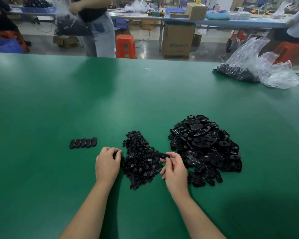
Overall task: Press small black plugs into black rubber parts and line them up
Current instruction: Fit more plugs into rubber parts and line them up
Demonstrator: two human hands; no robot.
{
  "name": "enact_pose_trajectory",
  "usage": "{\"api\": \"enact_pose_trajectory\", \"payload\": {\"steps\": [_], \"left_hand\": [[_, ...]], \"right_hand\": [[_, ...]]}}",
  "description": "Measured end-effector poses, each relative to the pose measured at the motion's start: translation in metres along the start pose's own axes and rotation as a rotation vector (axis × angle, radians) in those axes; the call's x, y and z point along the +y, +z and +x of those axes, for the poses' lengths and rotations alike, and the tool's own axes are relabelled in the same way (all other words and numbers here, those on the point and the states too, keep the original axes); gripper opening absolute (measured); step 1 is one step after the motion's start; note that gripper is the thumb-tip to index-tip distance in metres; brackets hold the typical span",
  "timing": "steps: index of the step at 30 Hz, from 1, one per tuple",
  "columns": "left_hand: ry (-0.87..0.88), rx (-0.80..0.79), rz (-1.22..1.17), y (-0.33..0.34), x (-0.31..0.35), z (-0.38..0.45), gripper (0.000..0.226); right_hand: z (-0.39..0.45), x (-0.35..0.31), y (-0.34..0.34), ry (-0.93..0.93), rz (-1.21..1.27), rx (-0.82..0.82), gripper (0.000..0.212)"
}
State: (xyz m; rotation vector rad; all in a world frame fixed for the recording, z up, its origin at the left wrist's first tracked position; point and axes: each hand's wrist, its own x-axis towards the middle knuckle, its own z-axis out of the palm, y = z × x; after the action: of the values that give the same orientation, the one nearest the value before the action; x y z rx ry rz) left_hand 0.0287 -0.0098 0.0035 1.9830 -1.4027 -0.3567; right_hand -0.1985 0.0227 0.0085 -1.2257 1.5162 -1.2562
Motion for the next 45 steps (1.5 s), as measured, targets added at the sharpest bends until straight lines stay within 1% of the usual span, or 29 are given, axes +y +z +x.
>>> {"api": "enact_pose_trajectory", "payload": {"steps": [4,7,10,15,19,21,23,25,27,29,32,38,45], "left_hand": [[-0.017,0.034,-0.067,-0.002,0.004,0.001,0.014],[-0.102,0.032,-0.2,-0.006,0.008,0.0,0.014],[-0.165,-0.009,-0.33,-0.012,0.016,0.003,0.017],[-0.238,-0.071,-0.632,-0.015,0.036,0.003,0.012],[-0.243,-0.14,-0.708,-0.011,0.05,-0.002,0.014],[-0.214,-0.196,-0.702,-0.008,0.059,-0.007,0.014],[-0.164,-0.269,-0.669,-0.002,0.07,-0.013,0.015],[-0.098,-0.337,-0.614,0.004,0.08,-0.019,0.017],[-0.039,-0.373,-0.526,0.01,0.09,-0.024,0.017],[0.004,-0.386,-0.426,0.016,0.099,-0.029,0.017],[0.022,-0.387,-0.333,0.023,0.11,-0.035,0.019],[-0.026,-0.348,-0.267,0.029,0.12,-0.038,0.016],[-0.035,-0.369,-0.257,0.031,0.122,-0.037,0.017]], "right_hand": [[0.002,0.0,0.001,-0.015,-0.023,-0.004,0.022],[0.003,0.001,0.002,-0.022,-0.05,-0.006,0.023],[0.004,0.001,0.003,-0.021,-0.055,-0.003,0.022],[0.005,-0.001,0.003,-0.027,-0.081,-0.003,0.025],[0.005,-0.002,0.004,-0.014,-0.075,-0.007,0.021],[0.006,0.0,0.004,-0.005,-0.069,0.002,0.019],[0.007,0.001,0.004,0.003,-0.059,0.012,0.021],[0.007,0.002,0.004,-0.001,-0.07,0.015,0.024],[0.007,0.003,0.004,-0.017,-0.099,0.011,0.024],[0.007,0.004,0.003,-0.026,-0.127,0.013,0.022],[0.008,0.003,0.002,-0.053,-0.166,0.033,0.021],[0.008,0.001,0.001,-0.06,-0.191,0.053,0.021],[0.008,0.001,0.002,-0.036,-0.182,0.049,0.021]]}}
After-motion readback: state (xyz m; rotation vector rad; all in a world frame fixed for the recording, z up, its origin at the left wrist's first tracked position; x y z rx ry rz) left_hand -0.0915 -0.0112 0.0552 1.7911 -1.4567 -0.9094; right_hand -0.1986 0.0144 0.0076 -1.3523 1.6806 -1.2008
